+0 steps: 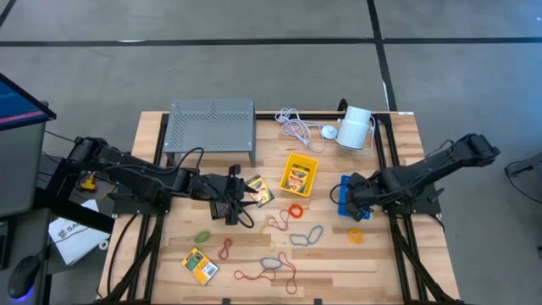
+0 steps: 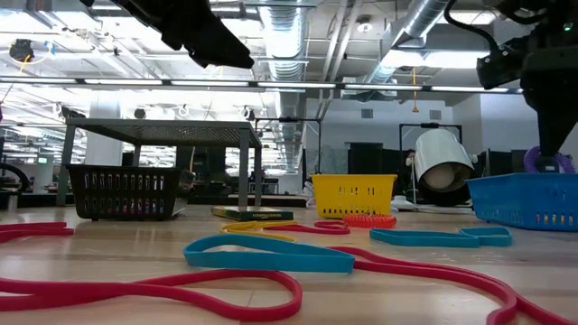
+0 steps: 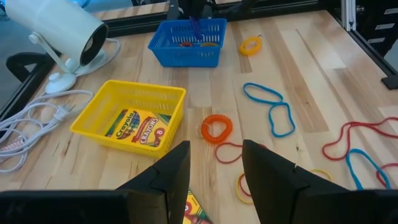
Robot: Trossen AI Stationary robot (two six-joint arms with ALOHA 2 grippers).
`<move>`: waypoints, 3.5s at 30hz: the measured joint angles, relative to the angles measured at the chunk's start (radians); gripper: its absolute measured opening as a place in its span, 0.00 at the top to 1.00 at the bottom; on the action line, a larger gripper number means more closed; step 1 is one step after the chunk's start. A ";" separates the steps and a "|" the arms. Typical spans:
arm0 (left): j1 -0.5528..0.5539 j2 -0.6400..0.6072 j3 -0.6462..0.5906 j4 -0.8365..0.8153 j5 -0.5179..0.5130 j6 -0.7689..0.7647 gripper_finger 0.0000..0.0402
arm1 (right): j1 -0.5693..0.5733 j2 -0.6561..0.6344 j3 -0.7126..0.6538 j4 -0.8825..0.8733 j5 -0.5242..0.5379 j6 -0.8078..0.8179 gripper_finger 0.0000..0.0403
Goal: Pick & Place Office Desk Supplies
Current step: Put the violet rubber band into the black bin, then put the red rubber band into the black bin
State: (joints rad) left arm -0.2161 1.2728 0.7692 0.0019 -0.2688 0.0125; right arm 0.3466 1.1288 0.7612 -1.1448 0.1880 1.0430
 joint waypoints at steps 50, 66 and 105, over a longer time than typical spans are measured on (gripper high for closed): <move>-0.289 0.053 0.216 -0.393 0.181 -0.438 0.61 | 0.000 0.001 0.000 0.050 0.076 -0.057 0.58; -0.319 0.367 0.259 -0.560 0.323 -0.937 0.65 | 0.000 0.002 0.000 0.156 0.102 -0.178 0.62; -0.282 0.549 0.262 -0.656 0.411 -1.328 0.67 | 0.000 0.002 0.000 0.129 0.180 -0.389 0.68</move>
State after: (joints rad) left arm -0.4976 1.8214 1.0308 -0.6544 0.1417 -1.3160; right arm 0.3466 1.1305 0.7612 -1.0157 0.3678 0.6537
